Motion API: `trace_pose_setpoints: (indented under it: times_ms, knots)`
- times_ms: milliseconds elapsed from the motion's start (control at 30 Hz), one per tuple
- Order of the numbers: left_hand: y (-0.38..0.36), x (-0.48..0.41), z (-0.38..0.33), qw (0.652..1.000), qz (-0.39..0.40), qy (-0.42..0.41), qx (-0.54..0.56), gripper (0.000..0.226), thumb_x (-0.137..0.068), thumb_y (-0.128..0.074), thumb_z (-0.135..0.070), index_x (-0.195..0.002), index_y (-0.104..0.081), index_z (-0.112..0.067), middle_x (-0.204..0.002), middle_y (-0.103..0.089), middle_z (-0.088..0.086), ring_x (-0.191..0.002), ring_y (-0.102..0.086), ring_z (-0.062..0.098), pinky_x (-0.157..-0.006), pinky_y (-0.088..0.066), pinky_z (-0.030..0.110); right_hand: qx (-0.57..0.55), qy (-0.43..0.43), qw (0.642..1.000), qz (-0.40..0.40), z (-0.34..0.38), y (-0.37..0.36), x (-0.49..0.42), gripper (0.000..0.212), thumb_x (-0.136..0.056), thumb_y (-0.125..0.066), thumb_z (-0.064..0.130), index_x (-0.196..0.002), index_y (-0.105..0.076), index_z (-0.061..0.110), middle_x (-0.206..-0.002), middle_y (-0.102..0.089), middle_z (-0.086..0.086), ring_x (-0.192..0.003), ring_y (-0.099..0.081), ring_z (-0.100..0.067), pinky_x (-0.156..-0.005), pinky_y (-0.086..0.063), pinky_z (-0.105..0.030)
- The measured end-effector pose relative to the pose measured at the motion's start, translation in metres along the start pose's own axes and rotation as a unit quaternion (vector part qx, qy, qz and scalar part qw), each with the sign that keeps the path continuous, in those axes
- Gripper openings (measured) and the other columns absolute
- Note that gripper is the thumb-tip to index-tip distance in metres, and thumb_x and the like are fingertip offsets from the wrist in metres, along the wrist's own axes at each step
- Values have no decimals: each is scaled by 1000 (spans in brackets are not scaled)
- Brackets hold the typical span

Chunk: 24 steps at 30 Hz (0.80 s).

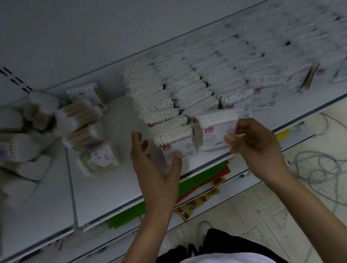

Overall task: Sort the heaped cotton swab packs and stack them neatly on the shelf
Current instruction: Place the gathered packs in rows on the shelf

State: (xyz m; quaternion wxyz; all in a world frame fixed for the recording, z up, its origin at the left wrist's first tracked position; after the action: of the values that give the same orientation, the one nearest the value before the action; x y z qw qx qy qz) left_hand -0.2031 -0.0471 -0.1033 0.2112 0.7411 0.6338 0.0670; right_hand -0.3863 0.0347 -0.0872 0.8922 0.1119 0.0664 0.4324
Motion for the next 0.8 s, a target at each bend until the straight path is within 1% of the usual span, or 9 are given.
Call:
trace_pose_setpoints:
  times_ms: [67, 100, 167, 200, 267, 333, 567, 667, 800]
  knots:
    - [-3, -3, 3, 999, 12, -1, -52, 81, -88, -67, -37, -148, -13, -31, -144, -27, -28, -129, -31, -5, -108, -32, 24, 47, 3, 999, -12, -10, 1, -3, 14, -88, -66, 19, -96, -60, 28, -86, -63, 8, -73, -64, -27, -67, -53, -37]
    - [-4, -4, 4, 995, 16, -20, -92, 72, -90, -62, -43, -148, -24, -26, -146, -38, -16, -129, -38, 5, -105, -38, 31, 60, 7, 998, -19, -13, 0, -4, 15, -88, -66, 20, -98, -59, 29, -87, -62, 8, -74, -64, -27, -69, -53, -36]
    - [-5, -5, 7, 987, 30, -51, -152, 62, -94, -50, -50, -141, -40, -12, -137, -51, 8, -119, -52, 23, -95, -47, 39, 95, 34, 994, -43, -16, -4, -4, 21, -88, -66, 23, -109, -63, 21, -94, -62, 3, -71, -62, -13, -68, -52, -22]
    - [-6, -5, 8, 983, 34, -57, -174, 63, -95, -44, -53, -139, -42, -8, -137, -50, 12, -114, -55, 27, -92, -49, 37, 117, 50, 990, -56, -17, -6, -5, 27, -87, -67, 24, -112, -63, 17, -97, -61, 2, -69, -58, -5, -65, -47, -13]
    - [-6, -3, 8, 976, 31, -62, -208, 65, -95, -38, -55, -138, -46, -7, -144, -43, 13, -109, -56, 28, -86, -47, 31, 142, 63, 985, -75, -17, -10, -4, 31, -86, -69, 26, -115, -59, 21, -98, -58, 7, -67, -54, -2, -59, -40, -9]
    - [-7, -2, 8, 973, 26, -60, -220, 66, -94, -37, -57, -136, -49, -8, -148, -40, 11, -108, -57, 27, -84, -48, 32, 141, 59, 985, -87, -16, -13, -3, 33, -85, -69, 29, -115, -56, 25, -95, -58, 13, -68, -54, -2, -59, -41, -15]
    - [-10, -4, 11, 973, 32, -56, -222, 66, -94, -38, -57, -136, -48, -7, -135, -54, 13, -113, -57, 29, -85, -52, 45, 179, 70, 977, -95, -17, -22, -5, 36, -86, -68, 34, -120, -58, 27, -99, -61, 12, -61, -52, -4, -60, -46, -27]
    - [-11, -4, 8, 978, 24, -40, -204, 65, -93, -44, -55, -135, -42, -6, -126, -58, 15, -106, -60, 32, -82, -52, 49, 195, 70, 974, -93, -18, -23, -4, 39, -85, -68, 38, -120, -54, 31, -102, -60, 15, -60, -52, -2, -56, -40, -23]
    - [-10, -1, 7, 980, 13, -35, -195, 69, -93, -38, -55, -144, -33, -8, -139, -50, 11, -121, -51, 26, -95, -47, 46, 210, 58, 972, -85, -17, -25, -2, 46, -83, -68, 45, -122, -49, 31, -107, -58, 16, -68, -53, -3, -54, -34, -16]
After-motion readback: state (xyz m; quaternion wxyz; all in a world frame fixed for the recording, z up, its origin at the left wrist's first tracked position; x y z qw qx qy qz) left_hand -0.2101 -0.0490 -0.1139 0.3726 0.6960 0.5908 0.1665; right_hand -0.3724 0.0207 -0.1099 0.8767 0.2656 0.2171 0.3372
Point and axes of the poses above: each hand's wrist, its own x-axis away from the middle knuckle, its own y-axis out of the back of the hand, z = x × y, the point moved 1 cm from there along -x, towards the middle knuckle
